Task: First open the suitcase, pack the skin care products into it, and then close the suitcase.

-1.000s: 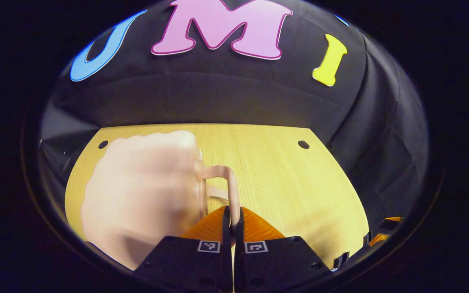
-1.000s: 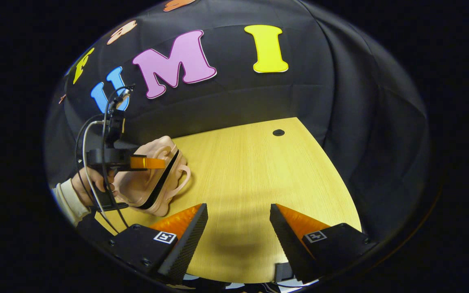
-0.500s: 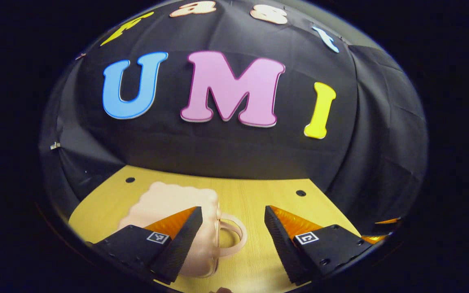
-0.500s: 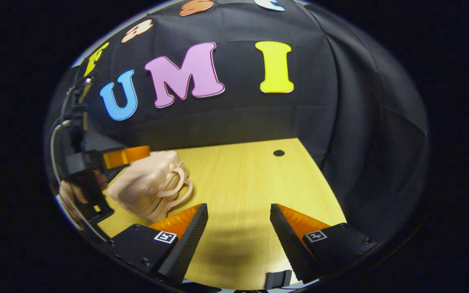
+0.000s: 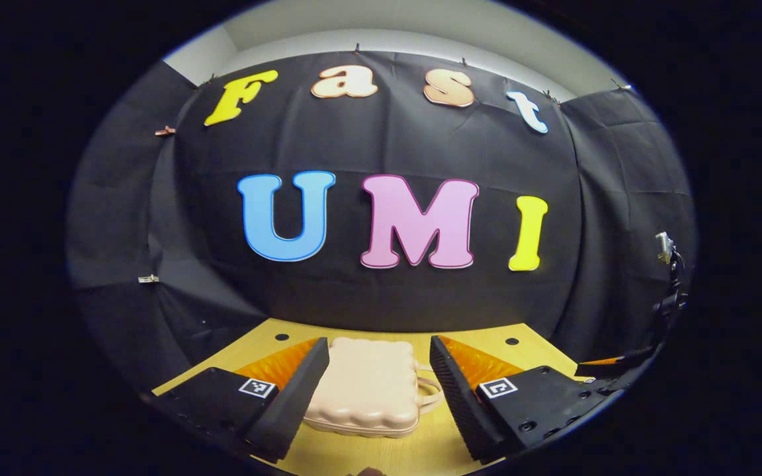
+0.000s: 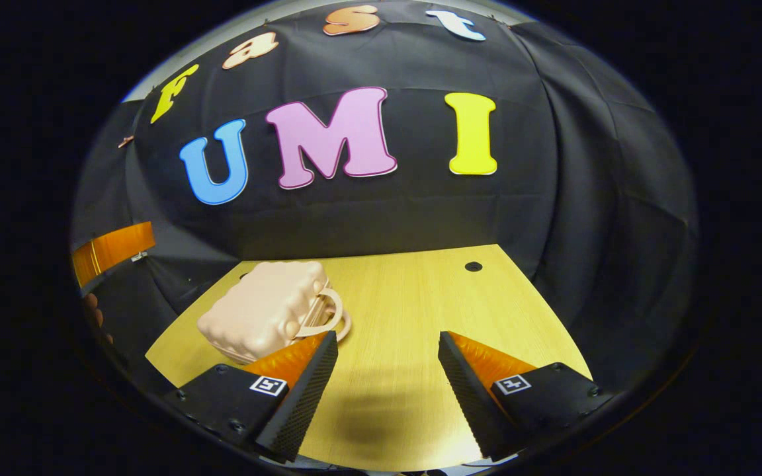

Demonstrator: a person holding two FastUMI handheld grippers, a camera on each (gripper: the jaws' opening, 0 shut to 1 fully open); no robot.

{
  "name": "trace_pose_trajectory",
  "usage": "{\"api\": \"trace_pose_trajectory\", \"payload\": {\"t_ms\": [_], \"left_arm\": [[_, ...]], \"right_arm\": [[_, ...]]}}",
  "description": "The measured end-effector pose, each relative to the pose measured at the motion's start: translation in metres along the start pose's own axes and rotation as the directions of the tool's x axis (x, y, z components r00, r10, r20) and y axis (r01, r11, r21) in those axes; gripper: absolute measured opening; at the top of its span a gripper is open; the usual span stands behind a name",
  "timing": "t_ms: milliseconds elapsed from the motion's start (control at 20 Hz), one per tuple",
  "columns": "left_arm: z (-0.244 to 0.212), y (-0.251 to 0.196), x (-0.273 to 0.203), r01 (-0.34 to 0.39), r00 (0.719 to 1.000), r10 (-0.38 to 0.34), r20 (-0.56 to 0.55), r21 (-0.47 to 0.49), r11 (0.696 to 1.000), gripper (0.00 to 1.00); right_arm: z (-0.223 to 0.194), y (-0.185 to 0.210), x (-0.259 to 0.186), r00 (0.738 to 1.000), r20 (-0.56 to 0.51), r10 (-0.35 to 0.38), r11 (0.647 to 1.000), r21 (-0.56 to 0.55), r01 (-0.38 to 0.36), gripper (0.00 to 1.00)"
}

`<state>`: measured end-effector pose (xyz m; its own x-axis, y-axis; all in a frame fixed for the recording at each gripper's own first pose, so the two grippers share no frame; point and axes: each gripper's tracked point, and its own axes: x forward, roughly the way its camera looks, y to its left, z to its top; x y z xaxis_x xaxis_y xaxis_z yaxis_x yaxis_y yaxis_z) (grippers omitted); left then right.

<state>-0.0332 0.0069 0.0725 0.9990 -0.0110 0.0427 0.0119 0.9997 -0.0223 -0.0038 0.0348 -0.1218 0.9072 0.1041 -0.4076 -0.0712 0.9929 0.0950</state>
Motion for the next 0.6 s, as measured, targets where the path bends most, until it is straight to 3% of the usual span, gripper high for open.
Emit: {"api": "trace_pose_trajectory", "payload": {"t_ms": [100, 250, 600], "left_arm": [[-0.012, -0.004, -0.007, 0.05, 0.999, -0.051, -0.01, -0.011, 0.999, 0.96], [-0.027, 0.011, -0.003, 0.084, 0.996, -0.082, -0.045, 0.049, 0.995, 0.96], [-0.035, 0.027, -0.009, 0.109, 0.992, -0.107, -0.06, 0.024, 0.994, 0.96]], "right_arm": [[0.0, 0.019, -0.009, 1.0, 0.015, 0.012, 1.0, -0.008, -0.012, 0.97], [-0.005, 0.044, -0.019, 0.999, 0.016, 0.032, 0.999, -0.023, -0.032, 0.97], [-0.011, 0.071, -0.035, 0.999, 0.022, 0.033, 0.998, -0.054, -0.032, 0.98]]}}
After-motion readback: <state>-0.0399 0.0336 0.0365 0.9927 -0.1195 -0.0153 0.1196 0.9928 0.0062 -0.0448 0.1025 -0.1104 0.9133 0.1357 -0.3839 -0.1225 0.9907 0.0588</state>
